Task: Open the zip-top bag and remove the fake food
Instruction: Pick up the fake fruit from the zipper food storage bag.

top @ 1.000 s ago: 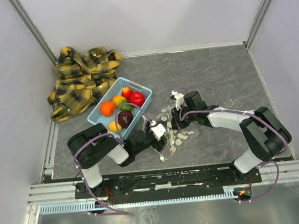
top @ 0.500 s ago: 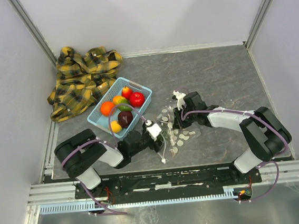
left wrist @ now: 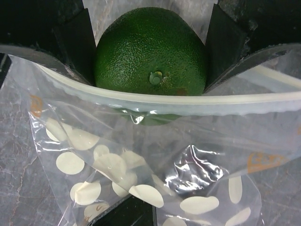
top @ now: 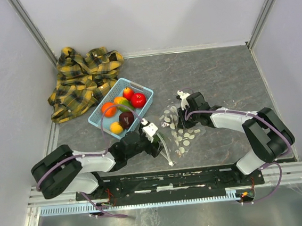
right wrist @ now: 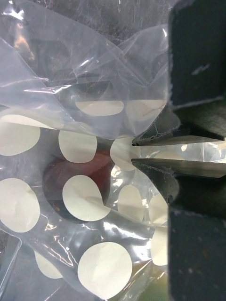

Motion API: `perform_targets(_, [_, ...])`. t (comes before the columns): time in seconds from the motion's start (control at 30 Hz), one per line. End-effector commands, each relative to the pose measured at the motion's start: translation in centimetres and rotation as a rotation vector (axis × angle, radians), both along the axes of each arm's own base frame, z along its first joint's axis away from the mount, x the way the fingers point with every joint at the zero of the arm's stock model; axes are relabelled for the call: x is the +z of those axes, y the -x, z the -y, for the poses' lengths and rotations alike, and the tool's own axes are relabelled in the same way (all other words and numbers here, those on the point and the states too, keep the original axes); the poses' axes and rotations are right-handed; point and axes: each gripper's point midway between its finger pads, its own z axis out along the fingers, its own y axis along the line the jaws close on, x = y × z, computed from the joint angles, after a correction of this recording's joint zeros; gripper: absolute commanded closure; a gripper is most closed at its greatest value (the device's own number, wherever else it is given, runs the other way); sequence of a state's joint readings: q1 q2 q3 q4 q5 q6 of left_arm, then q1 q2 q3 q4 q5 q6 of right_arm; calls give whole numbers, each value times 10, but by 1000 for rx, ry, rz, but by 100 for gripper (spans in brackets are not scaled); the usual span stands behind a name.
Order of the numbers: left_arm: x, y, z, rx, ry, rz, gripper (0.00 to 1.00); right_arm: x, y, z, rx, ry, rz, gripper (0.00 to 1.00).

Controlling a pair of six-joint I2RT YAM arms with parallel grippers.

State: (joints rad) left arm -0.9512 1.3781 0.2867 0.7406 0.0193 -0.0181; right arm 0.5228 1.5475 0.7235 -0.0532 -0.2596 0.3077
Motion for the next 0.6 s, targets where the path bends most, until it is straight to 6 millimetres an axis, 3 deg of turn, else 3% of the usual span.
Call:
perform_targets(0.0, [1,13,-7,41,0,-134,55,14,-12,0,-23,-12,47,76])
perform_targets(0.57, [39,50,-35,159,-16,-448,57,16,-16,-1,-23,-25,53,76])
